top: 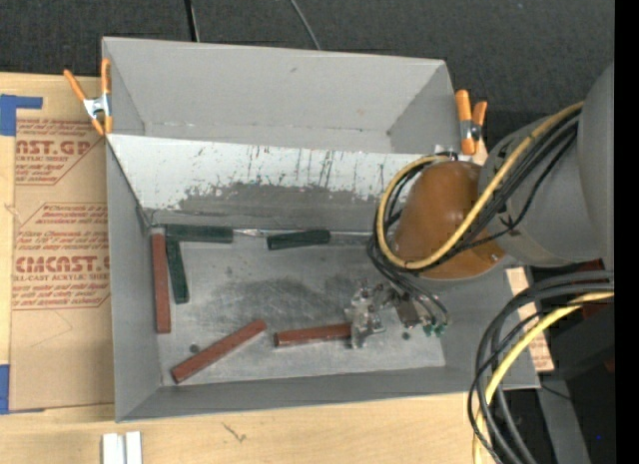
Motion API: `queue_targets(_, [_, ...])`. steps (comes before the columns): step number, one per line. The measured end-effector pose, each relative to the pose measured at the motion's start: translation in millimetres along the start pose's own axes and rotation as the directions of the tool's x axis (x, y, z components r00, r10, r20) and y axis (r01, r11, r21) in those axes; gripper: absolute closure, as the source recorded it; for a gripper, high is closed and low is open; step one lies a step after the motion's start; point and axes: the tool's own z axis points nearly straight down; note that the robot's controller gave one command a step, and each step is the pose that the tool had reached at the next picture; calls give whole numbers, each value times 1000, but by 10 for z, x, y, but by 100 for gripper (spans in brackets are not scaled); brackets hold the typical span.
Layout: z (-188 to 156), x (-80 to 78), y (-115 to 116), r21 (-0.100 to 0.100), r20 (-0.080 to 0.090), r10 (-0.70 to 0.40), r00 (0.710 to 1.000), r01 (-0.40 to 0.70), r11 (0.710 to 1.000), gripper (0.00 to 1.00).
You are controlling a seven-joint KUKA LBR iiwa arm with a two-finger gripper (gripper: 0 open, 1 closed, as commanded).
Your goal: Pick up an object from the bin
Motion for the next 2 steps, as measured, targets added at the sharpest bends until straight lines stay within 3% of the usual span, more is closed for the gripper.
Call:
queue_targets(1, [-1140,-80,40,-3,-7,-43,999,43,999,100])
queue_targets(2, [-1140,-80,40,-3,-7,-43,999,43,999,100])
